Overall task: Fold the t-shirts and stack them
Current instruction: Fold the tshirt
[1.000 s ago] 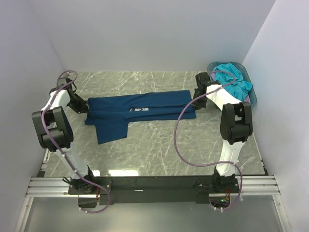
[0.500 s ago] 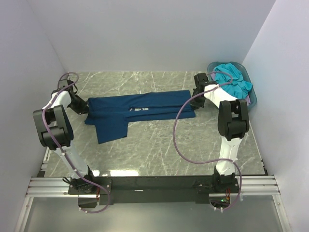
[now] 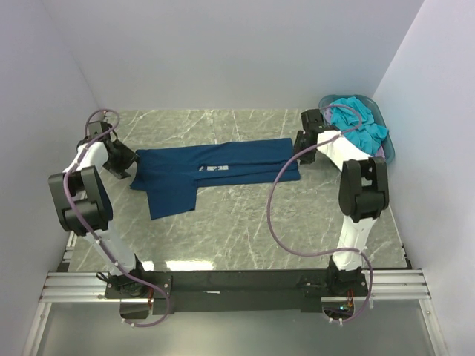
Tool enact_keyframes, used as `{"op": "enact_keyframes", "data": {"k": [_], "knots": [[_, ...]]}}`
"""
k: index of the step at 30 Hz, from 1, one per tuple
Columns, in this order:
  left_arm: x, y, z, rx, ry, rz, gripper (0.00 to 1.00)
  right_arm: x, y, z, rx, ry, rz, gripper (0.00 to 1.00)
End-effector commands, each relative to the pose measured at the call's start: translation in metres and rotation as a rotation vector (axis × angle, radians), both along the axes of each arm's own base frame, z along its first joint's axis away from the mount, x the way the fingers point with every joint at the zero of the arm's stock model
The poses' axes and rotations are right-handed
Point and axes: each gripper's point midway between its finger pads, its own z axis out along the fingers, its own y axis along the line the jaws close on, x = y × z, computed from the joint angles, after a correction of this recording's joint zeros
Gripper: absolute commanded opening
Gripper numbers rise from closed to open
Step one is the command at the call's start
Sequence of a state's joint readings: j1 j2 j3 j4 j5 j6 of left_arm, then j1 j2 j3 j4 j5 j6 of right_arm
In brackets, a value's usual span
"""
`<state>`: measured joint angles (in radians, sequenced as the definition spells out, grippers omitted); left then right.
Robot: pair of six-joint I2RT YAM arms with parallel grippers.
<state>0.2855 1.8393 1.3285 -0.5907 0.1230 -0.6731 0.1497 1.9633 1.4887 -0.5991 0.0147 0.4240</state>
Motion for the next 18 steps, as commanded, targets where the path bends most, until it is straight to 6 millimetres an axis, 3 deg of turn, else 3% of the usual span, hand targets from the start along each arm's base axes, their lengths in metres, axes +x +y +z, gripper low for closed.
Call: {"op": "enact_keyframes", "data": {"k": [1, 2, 3, 6, 7, 8, 9, 10, 13, 14, 16, 18], "knots": [[-0.011, -0.001, 0.038, 0.069, -0.072, 0.003, 0.62, 0.003, 0.027, 0.066, 0.039, -0.186, 0.066, 0.43], [-0.024, -0.005, 0.041, 0.084, -0.067, 0.001, 0.62, -0.002, 0.033, 0.068, 0.043, -0.191, 0.080, 0.45], [-0.030, -0.012, 0.041, 0.106, -0.058, -0.012, 0.63, -0.010, 0.057, 0.080, 0.074, -0.219, 0.134, 0.45], [-0.057, -0.038, 0.037, 0.127, -0.049, -0.074, 0.64, -0.031, 0.098, 0.087, 0.145, -0.239, 0.222, 0.45], [-0.072, -0.047, 0.030, 0.124, -0.037, -0.093, 0.64, -0.047, 0.127, 0.083, 0.178, -0.222, 0.276, 0.45], [-0.078, -0.061, 0.027, 0.121, -0.036, -0.132, 0.64, -0.054, 0.139, 0.084, 0.198, -0.225, 0.299, 0.45], [-0.085, -0.061, 0.022, 0.155, -0.021, -0.130, 0.65, -0.058, 0.154, 0.086, 0.224, -0.240, 0.325, 0.45], [-0.098, -0.068, 0.012, 0.156, 0.004, -0.144, 0.65, -0.074, 0.182, 0.084, 0.252, -0.227, 0.377, 0.45], [-0.119, -0.084, -0.012, 0.125, 0.057, -0.180, 0.63, -0.090, 0.229, 0.086, 0.325, -0.235, 0.454, 0.45], [-0.123, -0.085, -0.017, 0.120, 0.067, -0.179, 0.61, -0.105, 0.254, 0.078, 0.351, -0.203, 0.513, 0.45], [-0.129, -0.090, -0.027, 0.110, 0.083, -0.179, 0.51, -0.110, 0.284, 0.086, 0.396, -0.220, 0.560, 0.45], [-0.130, -0.092, -0.031, 0.101, 0.088, -0.180, 0.49, -0.127, 0.316, 0.072, 0.406, -0.181, 0.626, 0.45]]}}
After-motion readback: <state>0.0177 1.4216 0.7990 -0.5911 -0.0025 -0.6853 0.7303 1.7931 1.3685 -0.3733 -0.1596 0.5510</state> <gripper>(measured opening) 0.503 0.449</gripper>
